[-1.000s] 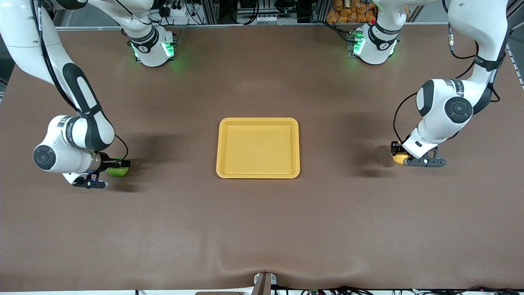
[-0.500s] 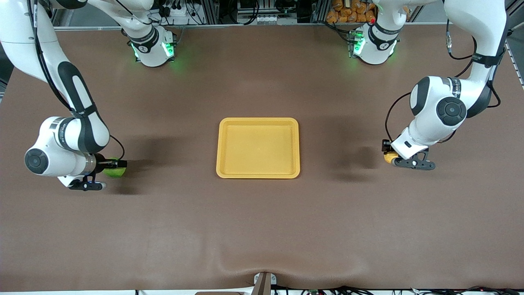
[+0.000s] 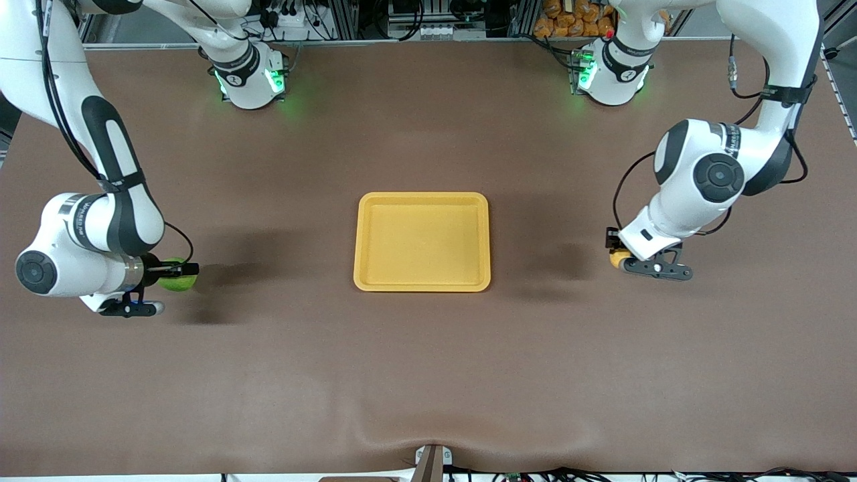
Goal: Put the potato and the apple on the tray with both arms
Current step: 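Carry the potato with the left gripper over the yellow tray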
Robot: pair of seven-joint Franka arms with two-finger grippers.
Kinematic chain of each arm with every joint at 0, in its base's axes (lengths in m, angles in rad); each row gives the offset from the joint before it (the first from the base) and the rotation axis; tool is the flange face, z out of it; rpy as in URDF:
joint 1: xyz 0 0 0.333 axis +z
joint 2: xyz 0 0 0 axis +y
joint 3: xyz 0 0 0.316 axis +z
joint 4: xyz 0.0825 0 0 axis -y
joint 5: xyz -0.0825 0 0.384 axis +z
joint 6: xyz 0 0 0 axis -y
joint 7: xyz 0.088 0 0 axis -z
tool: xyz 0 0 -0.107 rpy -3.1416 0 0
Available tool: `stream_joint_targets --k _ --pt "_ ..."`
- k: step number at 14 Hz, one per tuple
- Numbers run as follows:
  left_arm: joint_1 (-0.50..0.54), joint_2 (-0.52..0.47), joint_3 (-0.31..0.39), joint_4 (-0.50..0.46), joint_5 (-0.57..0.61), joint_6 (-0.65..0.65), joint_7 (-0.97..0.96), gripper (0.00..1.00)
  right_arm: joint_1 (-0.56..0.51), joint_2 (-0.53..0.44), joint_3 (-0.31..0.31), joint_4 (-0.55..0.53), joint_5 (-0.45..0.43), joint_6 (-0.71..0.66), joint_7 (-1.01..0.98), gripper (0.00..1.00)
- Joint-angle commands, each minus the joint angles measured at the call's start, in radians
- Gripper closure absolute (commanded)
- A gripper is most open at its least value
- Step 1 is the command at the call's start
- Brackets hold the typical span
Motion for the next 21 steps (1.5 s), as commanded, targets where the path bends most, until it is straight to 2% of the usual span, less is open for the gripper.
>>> stream_joint_targets --k 1,6,13,19,21 --pt "0.004 -0.003 -0.049 0.028 0.017 -0.037 -0.057 0.98 -0.013 -0.016 0.018 0.047 -0.013 -0.080 -0.008 0.89" --pt "-0.014 0.026 -0.118 0.065 0.017 -0.037 -0.132 0.98 0.010 -0.033 0.021 0.109 -0.002 -0.172 0.001 0.89" --pt "-0.157 0.136 -0.118 0.199 0.019 -0.037 -0.326 0.98 0.038 -0.127 0.026 0.124 0.016 -0.281 0.003 0.88" --pt "-0.254 0.256 -0.112 0.325 0.022 -0.037 -0.412 0.98 0.070 -0.150 0.026 0.124 0.016 -0.296 0.017 0.87" --pt "-0.280 0.297 -0.112 0.362 0.066 -0.037 -0.459 0.98 0.087 -0.150 0.026 0.124 0.016 -0.293 0.053 0.86"
